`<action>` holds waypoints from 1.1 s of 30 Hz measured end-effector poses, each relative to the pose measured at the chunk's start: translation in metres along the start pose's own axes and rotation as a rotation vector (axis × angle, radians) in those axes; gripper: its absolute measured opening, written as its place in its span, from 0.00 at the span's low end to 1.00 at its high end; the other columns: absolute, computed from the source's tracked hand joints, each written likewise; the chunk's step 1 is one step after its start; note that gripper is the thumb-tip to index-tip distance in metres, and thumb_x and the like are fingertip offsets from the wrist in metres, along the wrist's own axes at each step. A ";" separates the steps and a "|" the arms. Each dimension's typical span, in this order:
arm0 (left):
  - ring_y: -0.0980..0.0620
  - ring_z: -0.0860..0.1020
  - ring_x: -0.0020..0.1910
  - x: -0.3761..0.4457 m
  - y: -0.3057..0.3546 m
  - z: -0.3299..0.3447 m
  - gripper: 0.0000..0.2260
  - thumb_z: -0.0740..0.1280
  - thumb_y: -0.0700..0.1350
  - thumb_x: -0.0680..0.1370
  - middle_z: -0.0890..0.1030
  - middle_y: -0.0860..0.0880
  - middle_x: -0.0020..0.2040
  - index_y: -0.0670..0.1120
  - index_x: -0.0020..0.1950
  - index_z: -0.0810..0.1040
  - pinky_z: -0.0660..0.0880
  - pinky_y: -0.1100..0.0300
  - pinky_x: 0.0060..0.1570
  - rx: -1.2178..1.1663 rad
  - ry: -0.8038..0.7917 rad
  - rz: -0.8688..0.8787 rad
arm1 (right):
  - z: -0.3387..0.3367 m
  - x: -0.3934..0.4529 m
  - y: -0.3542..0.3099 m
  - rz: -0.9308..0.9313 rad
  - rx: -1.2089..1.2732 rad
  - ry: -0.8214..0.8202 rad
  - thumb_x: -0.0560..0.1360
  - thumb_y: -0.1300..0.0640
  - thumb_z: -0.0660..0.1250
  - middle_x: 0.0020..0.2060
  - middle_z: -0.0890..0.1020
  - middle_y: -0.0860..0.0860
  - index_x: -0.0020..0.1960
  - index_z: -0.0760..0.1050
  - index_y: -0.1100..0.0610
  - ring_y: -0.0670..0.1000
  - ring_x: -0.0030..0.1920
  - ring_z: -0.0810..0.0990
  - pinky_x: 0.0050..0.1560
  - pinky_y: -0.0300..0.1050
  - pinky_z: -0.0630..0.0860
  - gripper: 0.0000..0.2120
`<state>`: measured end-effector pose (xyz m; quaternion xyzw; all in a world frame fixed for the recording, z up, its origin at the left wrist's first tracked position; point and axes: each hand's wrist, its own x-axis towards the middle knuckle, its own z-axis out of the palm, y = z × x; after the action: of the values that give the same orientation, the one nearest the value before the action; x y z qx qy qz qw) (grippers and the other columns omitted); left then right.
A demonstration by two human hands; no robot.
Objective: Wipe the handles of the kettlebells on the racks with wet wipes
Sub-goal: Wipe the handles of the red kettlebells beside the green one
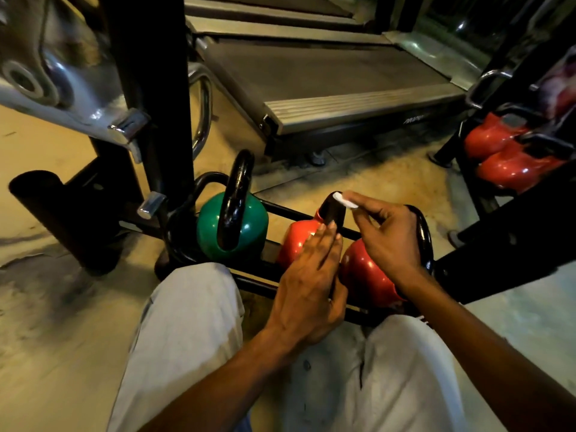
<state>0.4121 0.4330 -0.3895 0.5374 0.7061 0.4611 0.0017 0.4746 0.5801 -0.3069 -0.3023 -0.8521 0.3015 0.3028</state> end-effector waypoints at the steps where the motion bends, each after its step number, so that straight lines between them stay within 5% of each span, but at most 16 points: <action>1: 0.50 0.56 0.84 0.000 0.000 0.003 0.31 0.63 0.44 0.78 0.61 0.43 0.84 0.40 0.82 0.64 0.61 0.49 0.81 0.001 -0.007 -0.002 | 0.001 -0.002 0.005 -0.034 -0.040 -0.044 0.81 0.64 0.68 0.63 0.84 0.44 0.65 0.84 0.50 0.37 0.66 0.79 0.69 0.48 0.78 0.16; 5: 0.48 0.59 0.83 0.002 0.002 0.012 0.31 0.64 0.44 0.77 0.64 0.42 0.82 0.40 0.80 0.66 0.62 0.48 0.80 -0.002 0.029 -0.025 | -0.001 -0.015 0.017 -0.151 -0.134 -0.219 0.82 0.64 0.63 0.72 0.75 0.45 0.72 0.78 0.53 0.37 0.75 0.69 0.77 0.44 0.69 0.20; 11: 0.49 0.54 0.84 0.002 0.002 0.017 0.35 0.64 0.45 0.77 0.58 0.45 0.84 0.42 0.84 0.59 0.60 0.49 0.81 -0.036 0.003 -0.064 | 0.009 -0.009 0.009 -0.028 -0.091 -0.303 0.87 0.43 0.54 0.80 0.66 0.48 0.80 0.67 0.53 0.38 0.80 0.61 0.81 0.41 0.59 0.25; 15: 0.48 0.55 0.84 0.002 0.004 0.018 0.33 0.62 0.46 0.78 0.58 0.45 0.84 0.44 0.83 0.58 0.56 0.52 0.81 -0.034 0.018 -0.085 | 0.015 -0.020 -0.006 0.228 0.235 -0.179 0.86 0.37 0.51 0.68 0.79 0.46 0.71 0.76 0.51 0.41 0.70 0.74 0.71 0.33 0.68 0.26; 18: 0.50 0.54 0.84 0.007 0.002 0.019 0.32 0.62 0.46 0.79 0.58 0.46 0.84 0.43 0.83 0.60 0.55 0.55 0.82 -0.029 0.009 -0.093 | 0.023 -0.021 -0.002 0.460 0.571 -0.098 0.79 0.29 0.52 0.66 0.83 0.45 0.69 0.78 0.50 0.43 0.68 0.79 0.76 0.48 0.70 0.34; 22: 0.52 0.53 0.84 0.015 0.003 0.016 0.31 0.60 0.47 0.79 0.59 0.46 0.84 0.42 0.83 0.62 0.49 0.62 0.81 -0.028 -0.003 -0.115 | 0.026 0.006 0.002 0.655 0.772 -0.090 0.81 0.29 0.52 0.68 0.81 0.57 0.77 0.70 0.62 0.51 0.69 0.80 0.78 0.53 0.69 0.42; 27: 0.50 0.59 0.83 0.018 0.004 0.015 0.30 0.65 0.42 0.77 0.64 0.45 0.82 0.41 0.81 0.67 0.62 0.53 0.80 -0.061 0.020 -0.115 | 0.005 0.018 0.004 0.960 1.017 -0.213 0.80 0.27 0.51 0.66 0.79 0.69 0.75 0.69 0.70 0.65 0.70 0.77 0.78 0.60 0.66 0.48; 33: 0.49 0.60 0.83 0.018 0.001 0.017 0.30 0.66 0.40 0.77 0.64 0.45 0.82 0.40 0.80 0.67 0.65 0.50 0.79 -0.074 0.040 -0.106 | -0.004 0.028 -0.001 0.981 1.034 -0.182 0.82 0.30 0.49 0.63 0.81 0.70 0.71 0.71 0.71 0.64 0.64 0.80 0.74 0.58 0.70 0.45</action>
<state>0.4138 0.4577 -0.3890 0.4895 0.7160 0.4968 0.0316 0.4594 0.6001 -0.2940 -0.4421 -0.3879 0.7918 0.1647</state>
